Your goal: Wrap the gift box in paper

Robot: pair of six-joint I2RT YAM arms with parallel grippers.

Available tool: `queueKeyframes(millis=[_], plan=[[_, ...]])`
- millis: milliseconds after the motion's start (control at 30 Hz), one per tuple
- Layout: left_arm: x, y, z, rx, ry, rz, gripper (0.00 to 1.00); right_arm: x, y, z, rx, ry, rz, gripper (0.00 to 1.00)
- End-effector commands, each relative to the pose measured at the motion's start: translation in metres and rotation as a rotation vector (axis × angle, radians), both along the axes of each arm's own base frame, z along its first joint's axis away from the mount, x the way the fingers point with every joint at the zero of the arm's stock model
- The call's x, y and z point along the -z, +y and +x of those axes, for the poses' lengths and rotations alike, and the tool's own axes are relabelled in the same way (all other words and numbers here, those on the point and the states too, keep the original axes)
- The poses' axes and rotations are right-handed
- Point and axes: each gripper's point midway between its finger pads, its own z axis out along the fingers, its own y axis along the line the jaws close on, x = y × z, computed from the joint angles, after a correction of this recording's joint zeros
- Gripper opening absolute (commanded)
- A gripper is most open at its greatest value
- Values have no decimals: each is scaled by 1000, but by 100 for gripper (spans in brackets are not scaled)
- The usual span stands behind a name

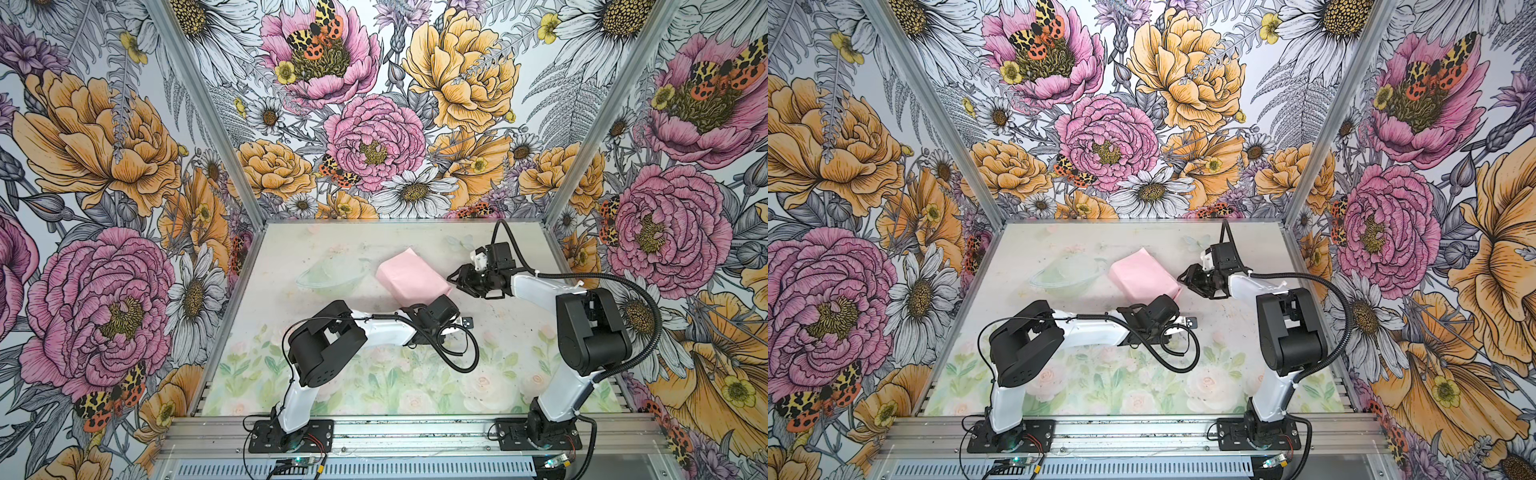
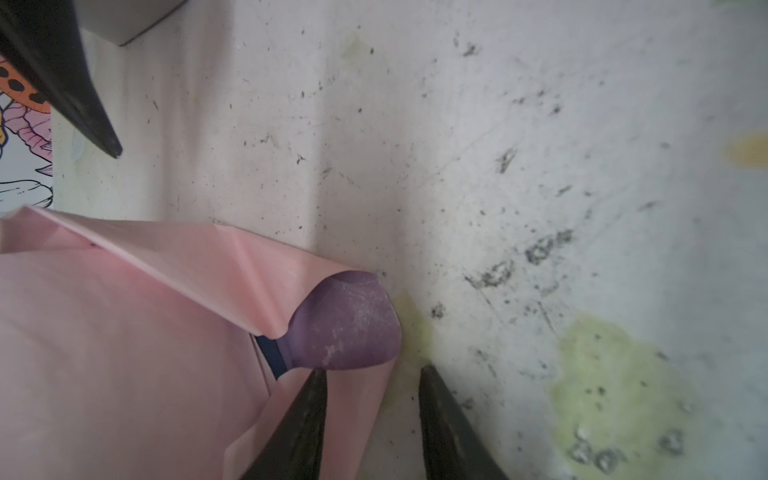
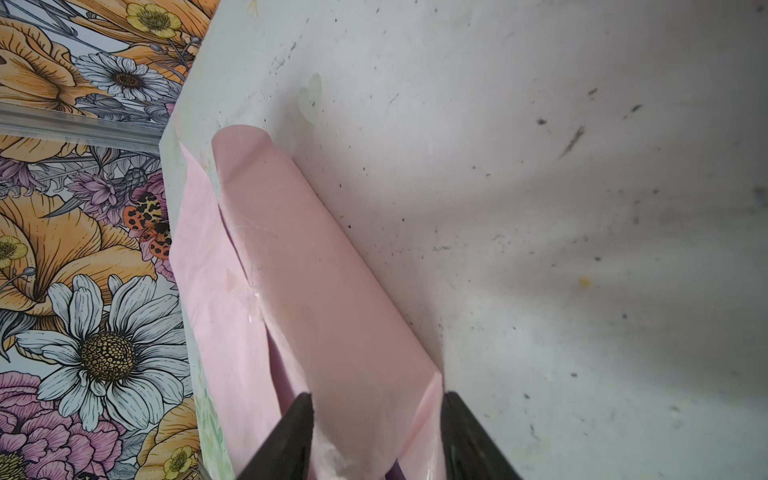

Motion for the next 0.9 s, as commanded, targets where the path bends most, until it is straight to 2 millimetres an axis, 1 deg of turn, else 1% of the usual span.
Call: queueKeyframes(millis=[0, 233, 567, 700, 833, 867], plan=[[6, 1, 9, -41, -7, -1, 36, -5, -1, 3, -12, -19, 9, 52], [6, 0, 13, -45, -3, -10, 23, -7, -7, -4, -2, -17, 14, 52], [-2, 0, 19, -52, -3, -48, 0, -7, -16, -21, 22, -5, 18, 52], [-9, -1, 20, -55, -6, -80, 0, -1, -16, -32, 28, 26, 32, 52], [-17, 2, 23, -66, -6, -115, 0, 6, -13, -49, 29, 82, 71, 52], [-18, -1, 19, -50, 16, -139, 0, 8, -12, -54, 31, 99, 83, 52]])
